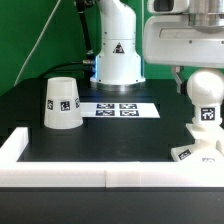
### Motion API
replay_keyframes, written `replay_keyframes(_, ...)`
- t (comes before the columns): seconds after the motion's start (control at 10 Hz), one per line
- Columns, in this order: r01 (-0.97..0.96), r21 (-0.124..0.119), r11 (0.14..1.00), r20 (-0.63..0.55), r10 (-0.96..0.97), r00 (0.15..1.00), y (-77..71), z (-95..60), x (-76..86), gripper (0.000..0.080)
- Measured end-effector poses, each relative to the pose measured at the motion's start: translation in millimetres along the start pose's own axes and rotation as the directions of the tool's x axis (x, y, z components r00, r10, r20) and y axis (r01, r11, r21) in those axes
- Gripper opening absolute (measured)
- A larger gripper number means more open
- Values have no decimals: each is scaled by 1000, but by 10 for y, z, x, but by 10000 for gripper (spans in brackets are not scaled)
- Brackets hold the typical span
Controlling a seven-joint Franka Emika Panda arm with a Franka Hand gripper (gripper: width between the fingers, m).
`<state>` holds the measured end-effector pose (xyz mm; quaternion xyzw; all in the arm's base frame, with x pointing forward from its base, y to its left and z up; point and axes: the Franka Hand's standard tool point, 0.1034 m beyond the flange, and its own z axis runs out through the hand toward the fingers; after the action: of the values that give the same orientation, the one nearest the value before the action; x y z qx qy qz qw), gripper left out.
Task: Assemble lamp
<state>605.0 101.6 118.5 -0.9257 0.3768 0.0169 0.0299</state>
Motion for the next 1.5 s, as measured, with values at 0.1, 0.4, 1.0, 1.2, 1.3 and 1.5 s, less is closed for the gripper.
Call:
replay_keyframes(0.1, -140, 8, 990, 30, 139, 990, -2, 6, -28, 578)
replay_keyframes(0.4, -373, 8, 928, 92, 371, 924, 0, 31, -48, 578)
replay_keyframes(1.0, -381, 7, 925, 109, 378, 919, 9, 44, -53, 686)
replay_keyframes(1.2, -192, 29, 981, 104, 188, 977, -9, 45, -73, 697)
replay_keyframes(1.3, -86, 41, 995, 100, 81, 992, -3, 44, -63, 699)
replay_keyframes(1.5, 39, 53, 998, 94, -44, 995, -3, 45, -65, 699)
